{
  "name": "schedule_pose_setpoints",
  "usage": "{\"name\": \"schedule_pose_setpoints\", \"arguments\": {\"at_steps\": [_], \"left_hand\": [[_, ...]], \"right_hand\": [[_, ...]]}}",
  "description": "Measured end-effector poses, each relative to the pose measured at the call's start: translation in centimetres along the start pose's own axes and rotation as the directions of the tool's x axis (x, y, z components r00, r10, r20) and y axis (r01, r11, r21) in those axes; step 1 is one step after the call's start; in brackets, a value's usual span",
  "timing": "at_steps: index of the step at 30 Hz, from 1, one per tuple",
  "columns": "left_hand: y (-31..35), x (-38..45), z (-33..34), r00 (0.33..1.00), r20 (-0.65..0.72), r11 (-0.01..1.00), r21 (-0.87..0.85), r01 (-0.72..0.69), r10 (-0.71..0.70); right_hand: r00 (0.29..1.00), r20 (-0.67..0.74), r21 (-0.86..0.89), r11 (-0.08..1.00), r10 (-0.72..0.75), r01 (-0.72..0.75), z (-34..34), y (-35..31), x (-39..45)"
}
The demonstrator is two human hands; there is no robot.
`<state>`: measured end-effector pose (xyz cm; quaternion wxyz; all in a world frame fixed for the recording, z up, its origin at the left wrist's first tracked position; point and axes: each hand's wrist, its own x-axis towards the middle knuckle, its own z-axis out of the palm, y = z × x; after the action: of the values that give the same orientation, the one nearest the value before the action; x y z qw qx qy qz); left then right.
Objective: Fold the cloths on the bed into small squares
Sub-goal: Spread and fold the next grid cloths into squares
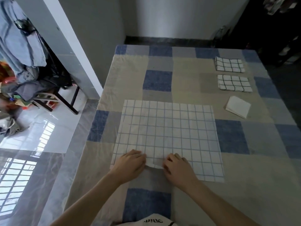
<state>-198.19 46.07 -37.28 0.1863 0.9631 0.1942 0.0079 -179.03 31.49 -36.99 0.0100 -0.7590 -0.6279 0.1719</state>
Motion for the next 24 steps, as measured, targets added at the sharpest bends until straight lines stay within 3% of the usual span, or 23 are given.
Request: {"name": "schedule_pose_setpoints", "arguments": {"at_steps": [4,7,10,13,17,24], "left_hand": [[0.5,0.7,-1.3,0.983,0.161,0.996,0.042,0.078,-0.083],[-0.4,1.5,-2.6,0.979,0.123,0.986,-0.007,0.166,-0.164],[-2.8,2.4,-4.2,0.959,0.093,0.954,-0.109,0.278,-0.268],[-5.6,3.8,-6.1,0.946,0.102,0.935,-0.152,0.321,-0.309],[-8.1,6.2,-8.0,0.922,0.077,0.871,-0.307,0.383,-0.378],[-11.6,11.3,-7.5,0.76,0.042,0.628,-0.535,0.565,-0.648]], "right_hand": [[0.989,-0.073,0.248,0.963,0.129,-0.107,-1.2,0.1,0.0],[0.989,-0.003,0.392,0.909,0.151,-0.138,-2.7,2.0,-0.5],[0.97,0.235,0.321,0.936,0.067,-0.143,-3.5,5.5,-1.7],[0.94,0.31,0.242,0.943,0.146,-0.226,-4.3,9.7,-3.0],[0.904,0.272,0.462,0.779,0.331,-0.424,-6.8,14.9,-3.5],[0.821,0.221,0.705,0.496,0.527,-0.508,-10.4,21.6,2.2]]}}
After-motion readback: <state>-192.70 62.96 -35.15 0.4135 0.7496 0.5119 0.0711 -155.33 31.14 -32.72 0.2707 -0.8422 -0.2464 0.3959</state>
